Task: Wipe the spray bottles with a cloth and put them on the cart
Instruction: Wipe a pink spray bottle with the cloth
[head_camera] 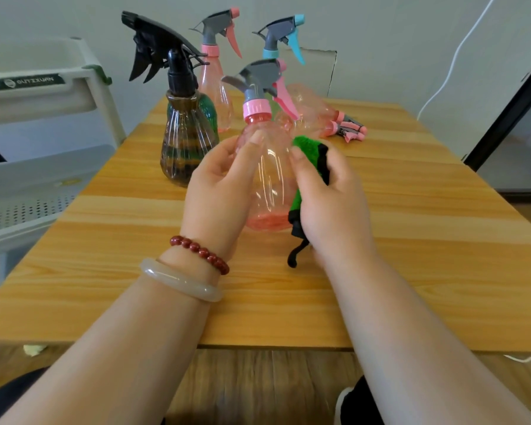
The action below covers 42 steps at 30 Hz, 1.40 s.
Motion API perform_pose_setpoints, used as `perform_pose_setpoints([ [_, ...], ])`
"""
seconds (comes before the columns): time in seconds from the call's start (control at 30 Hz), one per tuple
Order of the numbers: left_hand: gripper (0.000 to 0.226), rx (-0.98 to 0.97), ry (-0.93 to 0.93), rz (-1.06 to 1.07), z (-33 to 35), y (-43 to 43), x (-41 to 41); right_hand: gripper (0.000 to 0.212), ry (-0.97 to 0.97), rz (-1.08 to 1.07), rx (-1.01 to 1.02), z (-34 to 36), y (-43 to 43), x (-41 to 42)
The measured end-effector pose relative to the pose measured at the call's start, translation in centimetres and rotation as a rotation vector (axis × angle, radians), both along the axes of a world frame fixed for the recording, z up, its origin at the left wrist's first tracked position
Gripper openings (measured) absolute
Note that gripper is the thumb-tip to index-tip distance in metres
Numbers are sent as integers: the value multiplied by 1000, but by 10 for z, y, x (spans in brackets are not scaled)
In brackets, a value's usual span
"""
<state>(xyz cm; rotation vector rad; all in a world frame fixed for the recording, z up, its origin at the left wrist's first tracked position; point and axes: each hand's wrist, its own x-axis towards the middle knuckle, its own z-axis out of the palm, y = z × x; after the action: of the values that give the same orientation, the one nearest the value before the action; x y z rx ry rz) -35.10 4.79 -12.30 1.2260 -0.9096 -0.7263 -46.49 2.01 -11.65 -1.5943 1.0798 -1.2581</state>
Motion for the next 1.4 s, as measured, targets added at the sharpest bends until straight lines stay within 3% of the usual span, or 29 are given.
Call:
perform_pose_setpoints([
  [0.1, 82, -8, -68, -115, -6, -1, -1, 14, -110, -79, 76, 0, -5, 3],
  [0.13, 85, -35, -95, -152, -7, -2, -3, 15, -133, -82, 94, 0, -7, 3],
  [0.23, 69, -100, -105, -193, -8, -4, -5, 14, -82, -47, -36, 2, -6, 0],
  [0.37, 58, -85, -24, -126, -8, -6, 4, 34, 32, 105, -412, -6, 2, 1],
  [0.47, 52, -118, -22, -100, -6, -4, 9, 36, 168, 166, -662, -15, 1, 2],
  [0.53, 51, -124, -64, -127, -5, -3, 8, 35, 160, 123, -640, -11, -3, 2],
  [0.67, 51, -101, -103, -183, -7, -3, 1, 33, 45, 26, -397, -2, -10, -2],
  [0.9, 43, -129, -126, -121, -9, -5, 11, 33, 236, 190, -701, -14, 0, 3],
  [1.0, 42, -117, -97, -170, -9, -4, 5, 30, 38, 65, -448, -1, -9, -3],
  [1.07, 38, -120, -109, -182, -7, -3, 0, 31, 4, 41, -380, -2, -11, -5],
  [1.27, 40, -146, -91, -156, -8, -4, 8, 31, 239, 195, -788, -15, -3, -1],
  [1.33, 38, -148, -88, -200, -7, -2, 8, 25, 131, 147, -686, -8, -7, -3],
  [1.4, 39, -156, -89, -224, -5, 0, 6, 16, -43, 28, -418, -1, -8, -7],
])
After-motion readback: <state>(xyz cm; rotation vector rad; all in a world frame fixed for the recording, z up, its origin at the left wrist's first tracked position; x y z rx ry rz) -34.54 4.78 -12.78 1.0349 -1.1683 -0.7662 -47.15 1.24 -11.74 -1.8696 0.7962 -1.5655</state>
